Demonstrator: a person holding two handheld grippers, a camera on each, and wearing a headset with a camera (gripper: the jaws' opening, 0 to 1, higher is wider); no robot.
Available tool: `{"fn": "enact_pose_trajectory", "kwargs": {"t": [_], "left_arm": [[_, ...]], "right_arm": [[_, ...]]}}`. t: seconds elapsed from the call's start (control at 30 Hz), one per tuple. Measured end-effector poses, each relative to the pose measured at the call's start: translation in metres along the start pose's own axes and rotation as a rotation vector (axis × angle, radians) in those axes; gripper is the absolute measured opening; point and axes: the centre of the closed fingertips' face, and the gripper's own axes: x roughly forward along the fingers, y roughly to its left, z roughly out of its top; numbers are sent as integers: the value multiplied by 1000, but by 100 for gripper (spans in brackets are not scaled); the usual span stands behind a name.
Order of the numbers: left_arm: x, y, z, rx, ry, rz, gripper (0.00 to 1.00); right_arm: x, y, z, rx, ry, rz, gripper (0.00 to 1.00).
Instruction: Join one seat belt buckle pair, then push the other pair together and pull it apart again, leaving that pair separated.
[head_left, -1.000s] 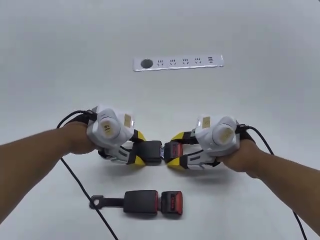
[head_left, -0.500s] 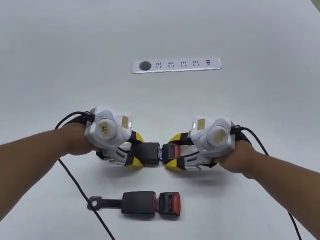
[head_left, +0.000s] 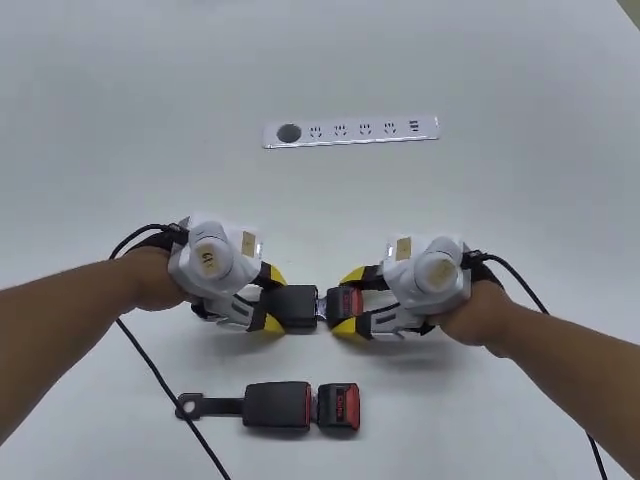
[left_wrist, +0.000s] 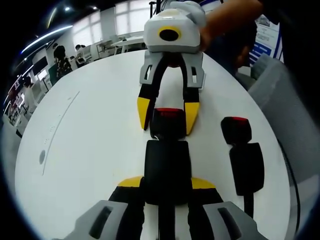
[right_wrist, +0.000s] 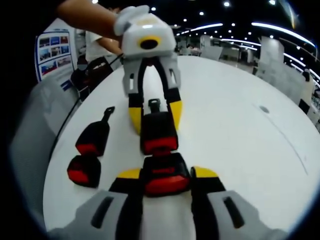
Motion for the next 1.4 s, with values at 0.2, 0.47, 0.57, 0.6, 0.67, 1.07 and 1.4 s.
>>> {"fn": "enact_pose_trajectory", "kwargs": {"t": [0.2,0.47,0.57,0.6,0.67,1.07,1.4], "left_arm": [[0,0,-1,-11,-11,2,34],[0,0,-1,-20,-13,3,34],[0,0,0,-22,-13,4,34],[0,0,0,-24,-14,4,34],[0,0,0,-23,-14,4,34],[0,1,0,-30,-20,5,34],[0,2,0,-33,-21,5,34]], "right_arm": [[-6,0,-6,-6,7,4,37],[-13,-2,-13,-5,14,2,37],[-19,-2,-18,2,16,-2,37],[-21,-2,-20,1,19,-5,37],[-24,-3,-23,2,23,-7,37],[-46,-5,-38,11,19,-24,37],[-70,-9,-58,14,37,-36,37]]}}
